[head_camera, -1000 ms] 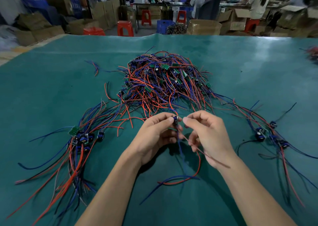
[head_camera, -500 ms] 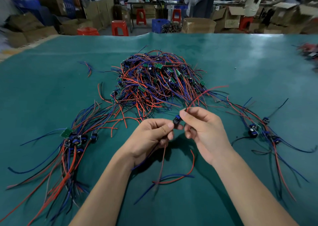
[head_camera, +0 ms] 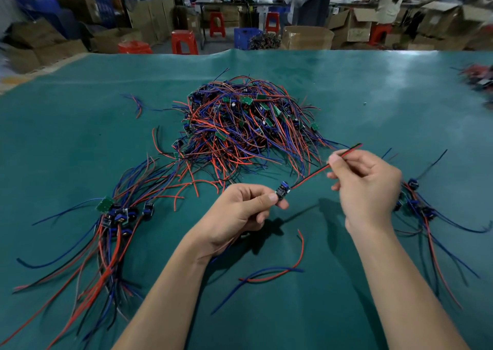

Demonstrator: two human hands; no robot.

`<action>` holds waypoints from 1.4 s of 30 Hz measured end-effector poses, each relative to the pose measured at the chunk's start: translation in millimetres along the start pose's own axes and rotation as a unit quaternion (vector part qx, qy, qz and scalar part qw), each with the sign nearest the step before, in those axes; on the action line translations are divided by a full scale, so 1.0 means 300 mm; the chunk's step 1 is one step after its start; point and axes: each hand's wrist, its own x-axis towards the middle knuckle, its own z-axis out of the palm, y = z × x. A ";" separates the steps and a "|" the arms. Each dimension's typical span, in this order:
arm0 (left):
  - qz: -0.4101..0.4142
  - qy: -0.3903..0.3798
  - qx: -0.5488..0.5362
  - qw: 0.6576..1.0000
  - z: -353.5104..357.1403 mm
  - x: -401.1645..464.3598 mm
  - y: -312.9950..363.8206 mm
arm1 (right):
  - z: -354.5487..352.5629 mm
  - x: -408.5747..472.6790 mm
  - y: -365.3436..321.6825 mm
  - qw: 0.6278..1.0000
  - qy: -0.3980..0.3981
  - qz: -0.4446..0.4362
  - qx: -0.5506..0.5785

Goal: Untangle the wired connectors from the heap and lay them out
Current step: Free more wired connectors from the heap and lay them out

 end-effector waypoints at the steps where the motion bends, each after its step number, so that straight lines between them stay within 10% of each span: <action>1: -0.001 0.002 0.007 1.000 0.002 -0.002 0.002 | -0.010 0.012 0.003 1.000 0.022 0.000 0.004; 8: 0.000 0.081 -0.033 0.996 0.011 0.000 0.012 | -0.090 0.073 0.021 0.979 0.191 0.033 0.056; 14: 0.007 0.057 -0.087 0.995 0.018 -0.006 0.016 | 0.080 -0.100 0.015 0.960 -0.271 0.048 -0.056; 20: -0.012 0.037 -0.020 0.999 0.030 -0.014 0.029 | 0.096 -0.145 0.007 0.943 -0.331 -0.010 -0.032; 33: -0.032 0.025 0.007 0.999 0.036 -0.028 0.052 | 0.048 -0.068 -0.020 0.984 -0.178 -0.011 -0.032; 42: -0.026 0.021 0.018 0.999 0.032 -0.022 0.038 | -0.052 0.028 -0.074 0.978 0.086 0.109 0.153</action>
